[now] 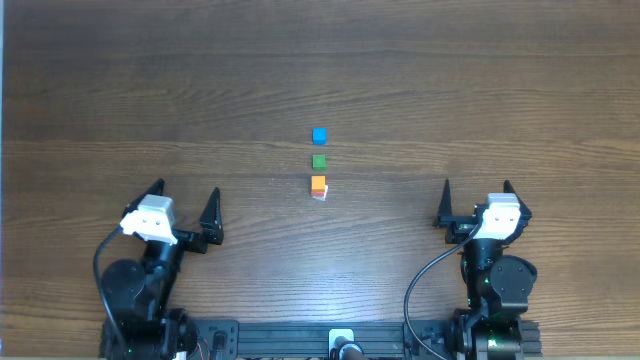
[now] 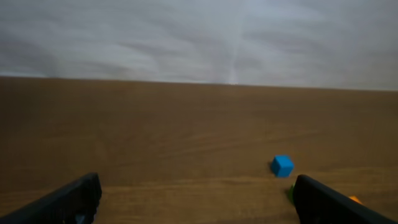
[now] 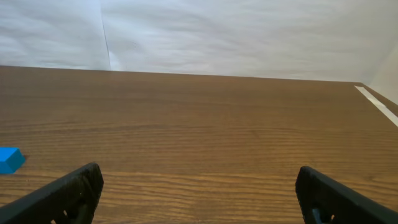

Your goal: Stack Cubes

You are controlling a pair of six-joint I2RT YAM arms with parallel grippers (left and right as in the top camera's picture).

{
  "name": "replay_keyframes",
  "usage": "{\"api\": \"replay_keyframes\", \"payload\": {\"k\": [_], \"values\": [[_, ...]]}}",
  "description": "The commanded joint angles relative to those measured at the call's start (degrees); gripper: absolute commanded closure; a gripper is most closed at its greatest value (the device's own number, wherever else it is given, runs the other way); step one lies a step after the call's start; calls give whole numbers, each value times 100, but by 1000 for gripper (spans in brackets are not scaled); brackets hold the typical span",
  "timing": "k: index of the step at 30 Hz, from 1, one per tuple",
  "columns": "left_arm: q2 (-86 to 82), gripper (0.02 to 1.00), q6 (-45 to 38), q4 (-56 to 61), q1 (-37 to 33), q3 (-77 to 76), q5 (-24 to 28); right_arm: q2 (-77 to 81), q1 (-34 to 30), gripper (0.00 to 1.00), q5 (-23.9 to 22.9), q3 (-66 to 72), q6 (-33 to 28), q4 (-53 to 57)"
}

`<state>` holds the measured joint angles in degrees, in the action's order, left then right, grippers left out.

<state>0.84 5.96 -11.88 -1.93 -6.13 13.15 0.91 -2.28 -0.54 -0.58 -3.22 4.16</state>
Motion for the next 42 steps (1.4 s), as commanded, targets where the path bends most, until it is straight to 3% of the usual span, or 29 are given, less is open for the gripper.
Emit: {"api": "replay_keyframes", "payload": {"k": [1,11,15,33,37,40,42], "values": [[-68,23,-122,101,24,267,48,-52,-31,9,-37,26,20,15],[-68,18,-122,254,90,315,96,-52,-31,9,-37,26,20,15],[-68,18,-122,887,280,590,96,-52,-31,9,-37,26,20,15],[-46,18,-125,890,306,579,96,-52,-31,7,-37,26,20,15],[-46,20,-122,890,306,579,96,-52,-31,9,138,26,63,-442],[-46,18,-122,890,306,579,96,-52,-31,9,4,26,-11,-535],[-46,20,-122,890,306,579,94,-52,-31,9,142,26,520,-1036]]}}
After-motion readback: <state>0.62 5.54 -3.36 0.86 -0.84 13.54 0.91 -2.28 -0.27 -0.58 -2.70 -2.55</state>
